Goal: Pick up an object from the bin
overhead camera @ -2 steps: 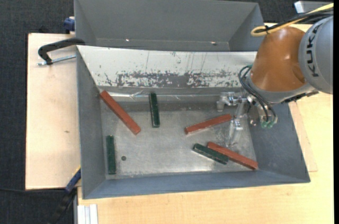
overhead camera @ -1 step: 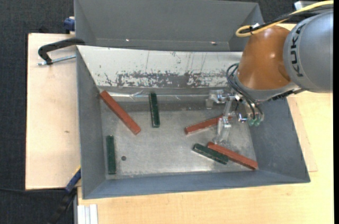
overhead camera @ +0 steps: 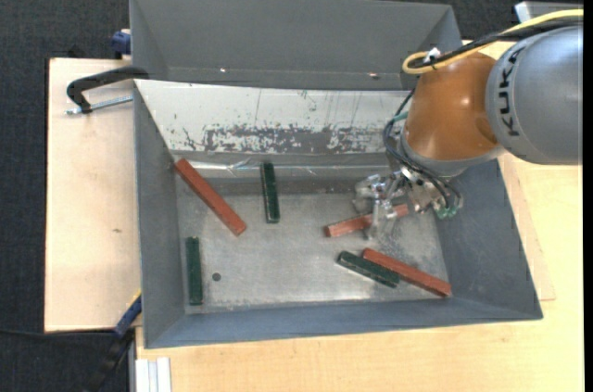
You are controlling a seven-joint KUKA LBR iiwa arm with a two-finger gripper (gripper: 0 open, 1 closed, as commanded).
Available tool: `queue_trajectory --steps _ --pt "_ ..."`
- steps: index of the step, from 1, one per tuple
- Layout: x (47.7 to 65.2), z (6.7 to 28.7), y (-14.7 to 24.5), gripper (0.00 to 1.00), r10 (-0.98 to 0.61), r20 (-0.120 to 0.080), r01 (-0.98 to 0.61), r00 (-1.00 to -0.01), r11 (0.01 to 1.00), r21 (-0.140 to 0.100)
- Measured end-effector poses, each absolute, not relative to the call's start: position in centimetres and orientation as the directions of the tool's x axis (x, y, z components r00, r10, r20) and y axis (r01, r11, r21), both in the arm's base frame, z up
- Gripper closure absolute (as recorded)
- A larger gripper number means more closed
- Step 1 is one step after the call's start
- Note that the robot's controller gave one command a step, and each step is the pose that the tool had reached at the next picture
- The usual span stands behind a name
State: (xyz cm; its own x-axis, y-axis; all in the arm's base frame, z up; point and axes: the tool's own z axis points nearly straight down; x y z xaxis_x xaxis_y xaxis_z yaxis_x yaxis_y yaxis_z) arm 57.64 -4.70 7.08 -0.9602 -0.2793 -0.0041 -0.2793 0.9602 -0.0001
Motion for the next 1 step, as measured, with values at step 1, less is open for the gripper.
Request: queue_trajectory --steps 1 --pt "57.64 7.08 -4.70 1.00 -0.279 -0.004 -0.279 -0.960 0.960 0.000"
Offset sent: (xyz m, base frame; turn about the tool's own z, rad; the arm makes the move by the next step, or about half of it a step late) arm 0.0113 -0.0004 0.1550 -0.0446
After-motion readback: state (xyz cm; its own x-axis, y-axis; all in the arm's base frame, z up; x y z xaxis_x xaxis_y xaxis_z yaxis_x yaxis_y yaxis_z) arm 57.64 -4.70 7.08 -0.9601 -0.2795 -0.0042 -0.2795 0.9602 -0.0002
